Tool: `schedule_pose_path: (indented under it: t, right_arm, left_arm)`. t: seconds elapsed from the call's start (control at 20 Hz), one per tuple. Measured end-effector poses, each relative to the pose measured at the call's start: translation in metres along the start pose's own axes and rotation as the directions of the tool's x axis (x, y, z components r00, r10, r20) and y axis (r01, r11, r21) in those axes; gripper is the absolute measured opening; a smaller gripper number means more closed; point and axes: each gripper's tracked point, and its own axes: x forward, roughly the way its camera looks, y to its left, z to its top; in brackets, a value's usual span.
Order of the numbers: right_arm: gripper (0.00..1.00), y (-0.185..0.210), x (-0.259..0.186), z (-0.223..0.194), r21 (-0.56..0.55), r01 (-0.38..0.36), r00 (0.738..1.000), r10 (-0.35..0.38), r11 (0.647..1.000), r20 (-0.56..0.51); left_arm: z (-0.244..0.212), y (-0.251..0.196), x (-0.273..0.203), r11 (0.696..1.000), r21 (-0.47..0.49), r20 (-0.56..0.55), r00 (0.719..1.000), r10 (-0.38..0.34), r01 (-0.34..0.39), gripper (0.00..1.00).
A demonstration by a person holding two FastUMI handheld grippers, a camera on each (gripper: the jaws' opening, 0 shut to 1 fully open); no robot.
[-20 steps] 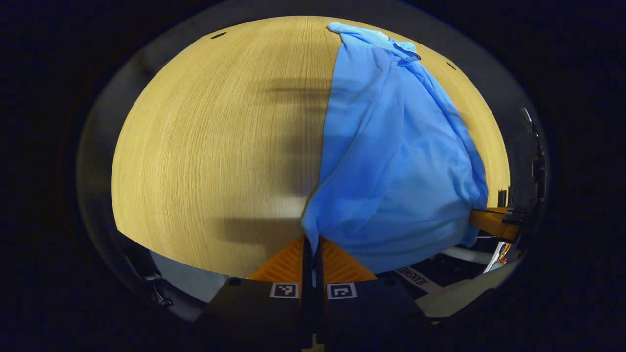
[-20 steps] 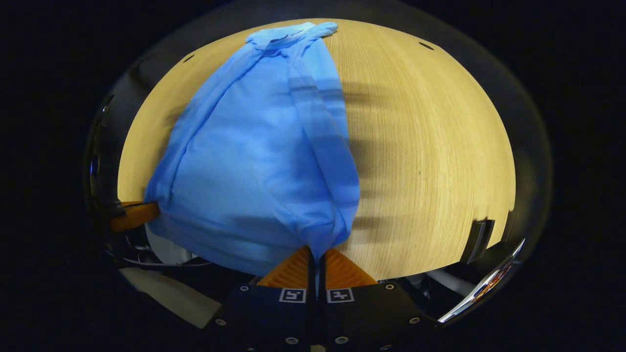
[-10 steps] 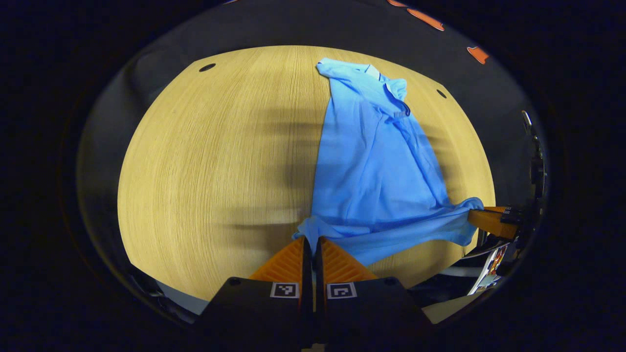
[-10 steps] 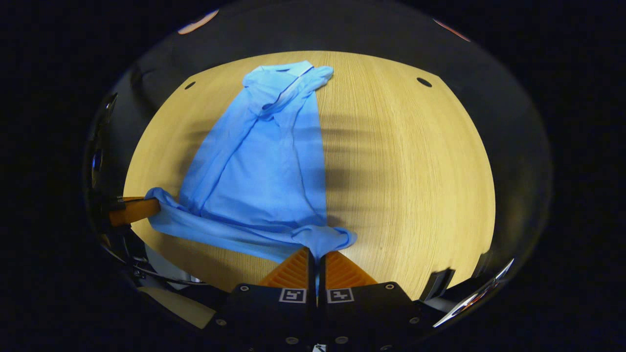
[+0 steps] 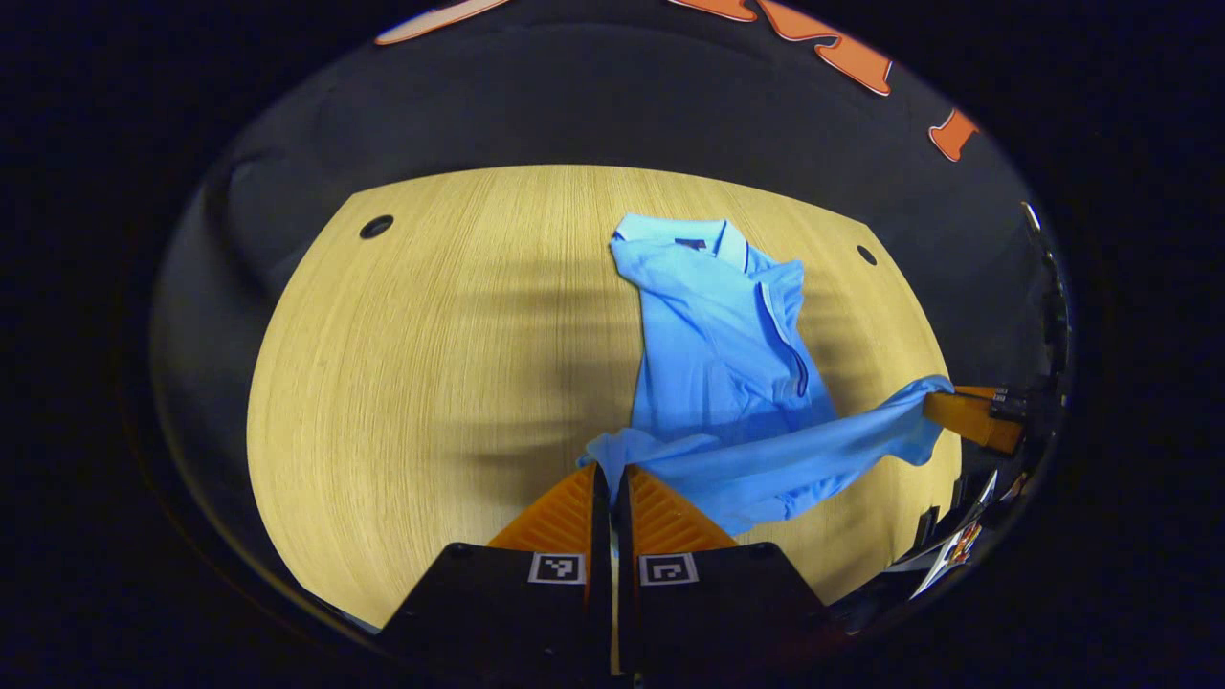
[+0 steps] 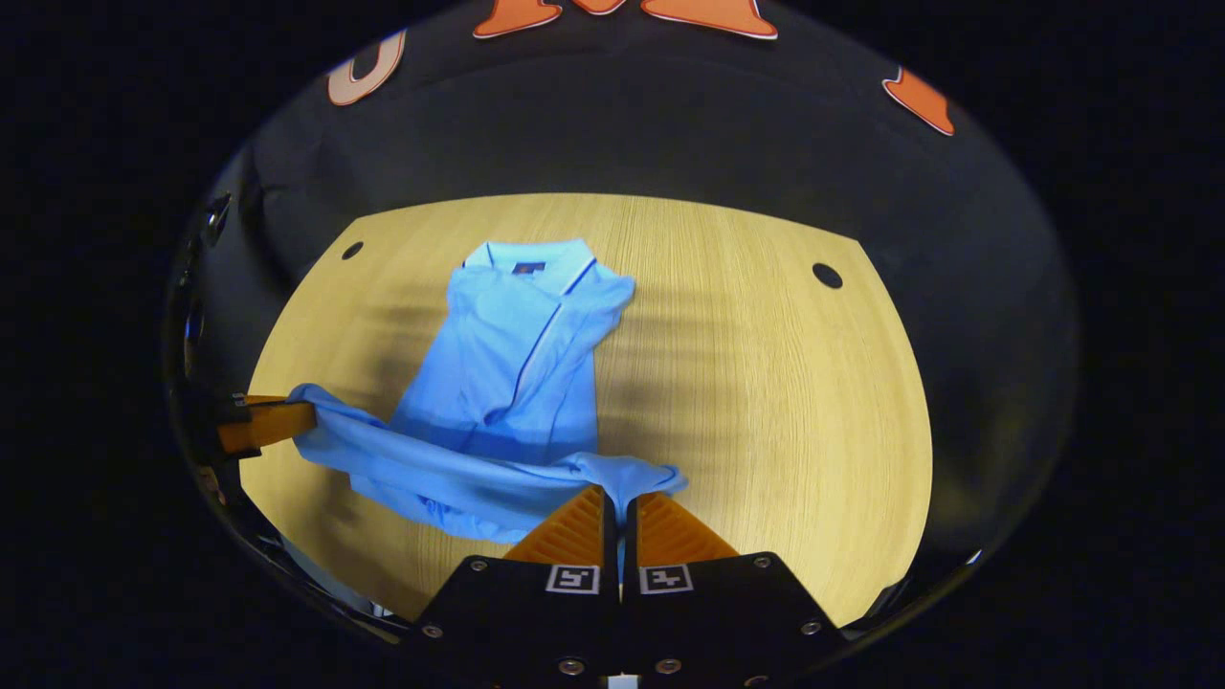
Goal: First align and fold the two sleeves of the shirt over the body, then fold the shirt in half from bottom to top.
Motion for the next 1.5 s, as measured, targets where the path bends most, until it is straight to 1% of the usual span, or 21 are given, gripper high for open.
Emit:
schedule_pose_path:
  t: [0.15,0.25,0.35,0.5,0.6,0.75,0.85,0.9,0.95,1.0,1.05,1.1,1.2,1.25,1.3,1.4,1.5]
  right_arm:
    - [0.01,-0.007,0.003,0.047,-0.019,0.012,0.999,-0.011,1.0,0.052]
    - [0.01,-0.014,0.02,0.077,-0.007,0.02,0.997,-0.02,1.0,0.072]
    - [0.01,-0.02,0.038,0.095,0.019,0.02,0.997,-0.021,1.0,0.068]
    - [0.01,-0.023,0.076,0.108,0.06,0.01,0.999,-0.012,0.998,0.045]
    - [0.01,-0.021,0.102,0.116,0.1,-0.018,0.999,0.014,0.995,0.037]
    - [0.02,-0.022,0.135,0.113,0.122,-0.012,1.0,0.011,0.992,0.012]
    - [0.03,-0.023,0.152,0.104,0.156,-0.006,0.999,0.012,0.988,-0.038]
    - [0.05,-0.023,0.158,0.101,0.171,-0.008,0.999,0.017,0.985,-0.051]
    - [0.15,-0.026,0.159,0.103,0.18,-0.007,0.999,0.015,0.984,-0.045]
    - [0.22,-0.031,0.159,0.106,0.184,0.006,0.999,0.001,0.983,-0.035]
    - [0.36,-0.04,0.158,0.109,0.189,0.029,0.999,-0.026,0.982,-0.023]
    - [0.55,-0.045,0.157,0.109,0.191,0.046,0.999,-0.043,0.981,-0.019]
    - [0.94,-0.051,0.149,0.107,0.187,0.062,0.998,-0.06,0.98,-0.019]
    - [0.99,-0.05,0.145,0.105,0.192,0.062,0.998,-0.059,0.98,-0.02]
    - [0.99,-0.048,0.139,0.106,0.196,0.055,0.998,-0.055,0.979,-0.01]
    - [0.99,-0.043,0.117,0.108,0.187,0.033,0.999,-0.038,0.982,0.024]
    - [0.99,-0.041,0.095,0.114,0.163,0.033,0.997,-0.044,0.986,0.07]
  left_arm:
    - [0.049,0.004,0.007,1.0,0.015,0.048,0.999,0.008,-0.009,0.07]
    - [0.084,0.008,0.012,1.0,0.017,0.081,0.997,0.012,-0.013,0.07]
    - [0.112,0.011,0.024,1.0,0.019,0.092,0.996,0.018,-0.02,0.07]
    - [0.139,0.017,0.053,1.0,0.012,0.091,0.996,0.023,-0.024,0.07]
    - [0.154,0.024,0.081,0.998,0.034,0.093,0.994,0.048,-0.051,0.07]
    - [0.155,0.028,0.107,0.997,0.043,0.087,0.994,0.065,-0.069,0.07]
    - [0.157,0.035,0.129,0.995,0.05,0.085,0.993,0.083,-0.088,0.07]
    - [0.157,0.037,0.137,0.994,0.051,0.087,0.992,0.093,-0.098,0.11]
    - [0.157,0.04,0.141,0.993,0.056,0.092,0.991,0.1,-0.105,0.12]
    - [0.161,0.043,0.14,0.991,0.063,0.104,0.988,0.114,-0.121,0.18]
    - [0.167,0.048,0.137,0.988,0.068,0.125,0.984,0.128,-0.137,0.34]
    - [0.172,0.047,0.132,0.988,0.073,0.149,0.981,0.127,-0.139,0.49]
    - [0.183,0.051,0.12,0.983,0.08,0.199,0.969,0.149,-0.167,0.79]
    - [0.189,0.054,0.108,0.977,0.075,0.233,0.956,0.179,-0.201,0.94]
    - [0.193,0.054,0.098,0.974,0.069,0.257,0.947,0.191,-0.215,1.0]
    - [0.204,0.049,0.068,0.975,0.051,0.323,0.928,0.187,-0.214,1.0]
    - [0.211,0.046,0.039,0.975,0.034,0.385,0.903,0.192,-0.222,1.0]
